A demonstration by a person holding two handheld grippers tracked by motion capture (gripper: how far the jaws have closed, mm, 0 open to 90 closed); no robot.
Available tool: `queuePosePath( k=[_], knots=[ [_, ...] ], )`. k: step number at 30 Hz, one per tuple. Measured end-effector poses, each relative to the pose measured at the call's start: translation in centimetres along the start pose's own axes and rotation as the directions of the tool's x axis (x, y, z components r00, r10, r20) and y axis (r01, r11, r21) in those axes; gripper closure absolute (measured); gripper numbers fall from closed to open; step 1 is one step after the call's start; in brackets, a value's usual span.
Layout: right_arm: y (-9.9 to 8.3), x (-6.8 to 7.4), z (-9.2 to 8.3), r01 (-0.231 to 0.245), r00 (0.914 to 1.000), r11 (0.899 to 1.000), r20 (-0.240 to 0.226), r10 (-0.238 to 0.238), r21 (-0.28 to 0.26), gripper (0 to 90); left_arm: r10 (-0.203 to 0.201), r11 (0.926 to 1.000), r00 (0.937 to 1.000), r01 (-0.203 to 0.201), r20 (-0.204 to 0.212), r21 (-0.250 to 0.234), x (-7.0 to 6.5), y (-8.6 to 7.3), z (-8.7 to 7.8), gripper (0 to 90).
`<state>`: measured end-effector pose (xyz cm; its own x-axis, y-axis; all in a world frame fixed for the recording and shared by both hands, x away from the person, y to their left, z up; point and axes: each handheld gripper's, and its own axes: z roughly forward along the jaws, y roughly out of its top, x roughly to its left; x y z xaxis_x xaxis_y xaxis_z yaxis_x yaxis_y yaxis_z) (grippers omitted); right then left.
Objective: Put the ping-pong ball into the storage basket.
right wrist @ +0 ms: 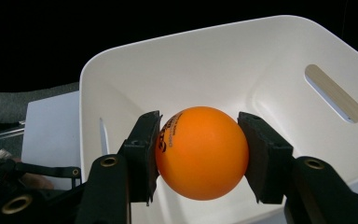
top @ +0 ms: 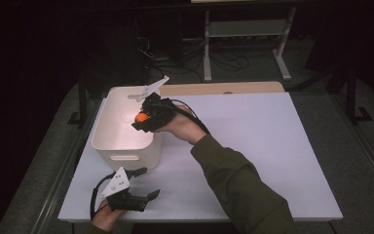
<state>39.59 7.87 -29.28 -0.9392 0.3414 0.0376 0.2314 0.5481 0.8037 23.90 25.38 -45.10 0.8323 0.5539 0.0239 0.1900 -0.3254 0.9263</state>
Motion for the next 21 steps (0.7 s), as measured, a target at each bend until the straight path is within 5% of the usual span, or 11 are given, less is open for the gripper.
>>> queuePosePath(
  k=[21],
  knots=[
    [1.0, 0.2, 4.4, 0.015, 0.9995, 0.998, -0.028, -0.013, 0.066, 49.5, -0.003, 1.0000, 1.0000, 0.003, 0.003, -0.003, 0.0, 0.0, 0.0, 14.1]
  ],
)
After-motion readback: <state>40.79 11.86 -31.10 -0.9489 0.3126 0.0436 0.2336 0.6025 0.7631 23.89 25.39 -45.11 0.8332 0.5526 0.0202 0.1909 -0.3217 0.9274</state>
